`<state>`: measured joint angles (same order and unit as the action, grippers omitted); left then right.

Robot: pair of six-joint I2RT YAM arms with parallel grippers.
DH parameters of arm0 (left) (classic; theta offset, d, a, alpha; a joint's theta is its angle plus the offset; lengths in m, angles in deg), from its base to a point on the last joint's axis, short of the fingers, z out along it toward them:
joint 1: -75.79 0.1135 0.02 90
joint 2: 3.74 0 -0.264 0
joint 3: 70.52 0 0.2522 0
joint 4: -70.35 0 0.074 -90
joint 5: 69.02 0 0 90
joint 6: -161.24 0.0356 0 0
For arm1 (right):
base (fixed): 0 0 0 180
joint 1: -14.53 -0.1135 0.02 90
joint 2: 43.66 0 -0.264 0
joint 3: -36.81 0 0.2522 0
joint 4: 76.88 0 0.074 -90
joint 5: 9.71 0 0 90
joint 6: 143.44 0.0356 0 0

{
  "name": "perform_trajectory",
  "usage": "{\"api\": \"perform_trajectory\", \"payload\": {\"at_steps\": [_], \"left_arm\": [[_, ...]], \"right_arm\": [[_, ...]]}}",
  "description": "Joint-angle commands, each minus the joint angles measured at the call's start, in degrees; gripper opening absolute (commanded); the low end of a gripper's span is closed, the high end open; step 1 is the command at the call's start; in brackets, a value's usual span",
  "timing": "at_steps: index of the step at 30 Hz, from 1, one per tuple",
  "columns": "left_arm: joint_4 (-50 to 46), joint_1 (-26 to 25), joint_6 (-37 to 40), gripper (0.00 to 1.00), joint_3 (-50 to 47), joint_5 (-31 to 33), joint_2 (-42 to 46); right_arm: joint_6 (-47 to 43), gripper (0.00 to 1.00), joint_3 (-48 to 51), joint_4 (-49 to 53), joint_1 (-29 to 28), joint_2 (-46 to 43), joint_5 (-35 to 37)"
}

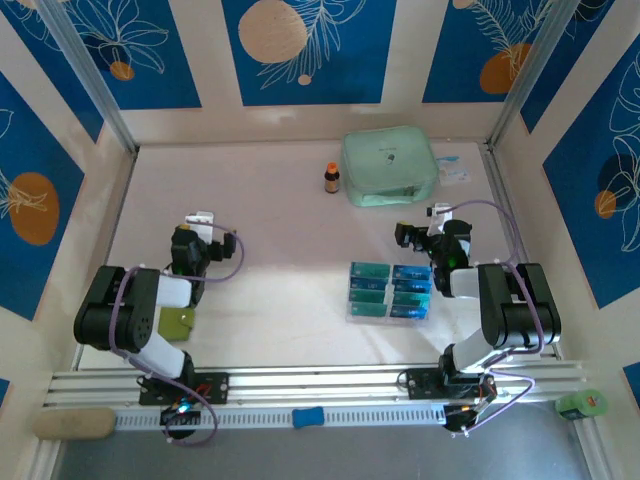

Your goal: Put the credit cards into the card holder

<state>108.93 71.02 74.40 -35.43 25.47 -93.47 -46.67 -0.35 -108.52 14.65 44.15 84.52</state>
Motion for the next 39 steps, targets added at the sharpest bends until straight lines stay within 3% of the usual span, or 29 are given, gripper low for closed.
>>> {"api": "perform_trajectory", "payload": {"at_steps": [1,39], "left_arm": [[1.72,0.03,0.53,1.00,-0.05,-1.06,0.23],[0.83,0.30,-0.87,1.00,0.45,1.57,-0.09]], "right_arm": [[-1.23,0.99,-0.74,-0.44,0.14,-0.53,-0.89],[-1.06,0.99,-0.92,-0.06,0.40,-0.45,-1.33]]}}
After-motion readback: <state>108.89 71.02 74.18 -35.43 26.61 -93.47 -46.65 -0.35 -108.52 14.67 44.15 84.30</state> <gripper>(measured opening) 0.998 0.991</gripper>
